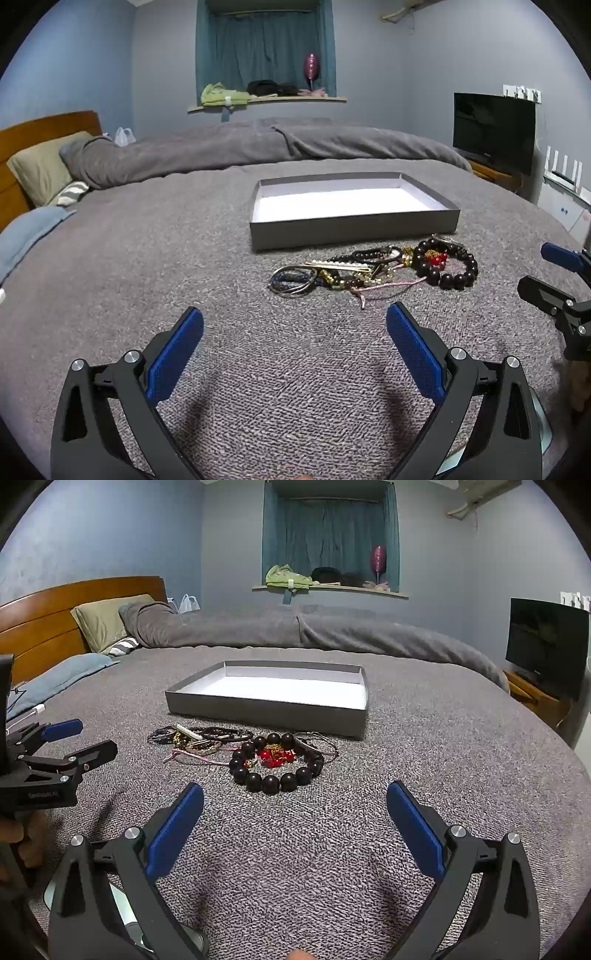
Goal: Organize jewelry
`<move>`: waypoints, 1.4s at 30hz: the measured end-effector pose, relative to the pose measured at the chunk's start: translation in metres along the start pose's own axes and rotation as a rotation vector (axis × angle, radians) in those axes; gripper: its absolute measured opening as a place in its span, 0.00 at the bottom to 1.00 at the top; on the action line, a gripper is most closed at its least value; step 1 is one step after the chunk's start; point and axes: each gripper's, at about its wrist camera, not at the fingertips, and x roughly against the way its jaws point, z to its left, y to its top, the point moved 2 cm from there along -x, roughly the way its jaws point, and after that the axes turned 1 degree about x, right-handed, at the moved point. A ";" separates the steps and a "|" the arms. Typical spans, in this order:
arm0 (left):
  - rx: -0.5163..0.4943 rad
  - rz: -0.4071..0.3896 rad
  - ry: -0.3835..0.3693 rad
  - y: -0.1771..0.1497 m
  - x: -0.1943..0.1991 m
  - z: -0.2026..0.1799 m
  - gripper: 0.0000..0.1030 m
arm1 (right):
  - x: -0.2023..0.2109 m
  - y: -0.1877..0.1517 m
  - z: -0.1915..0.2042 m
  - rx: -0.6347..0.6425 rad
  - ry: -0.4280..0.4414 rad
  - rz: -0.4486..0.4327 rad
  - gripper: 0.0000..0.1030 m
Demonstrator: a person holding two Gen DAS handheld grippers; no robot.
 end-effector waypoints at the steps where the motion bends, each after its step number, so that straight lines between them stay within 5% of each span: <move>1: -0.001 -0.001 0.001 0.000 0.000 0.000 0.96 | 0.000 0.000 0.000 0.000 0.000 -0.001 0.95; 42: 0.000 -0.004 -0.016 -0.002 0.000 -0.002 0.96 | -0.004 0.000 0.000 -0.001 0.000 -0.005 0.95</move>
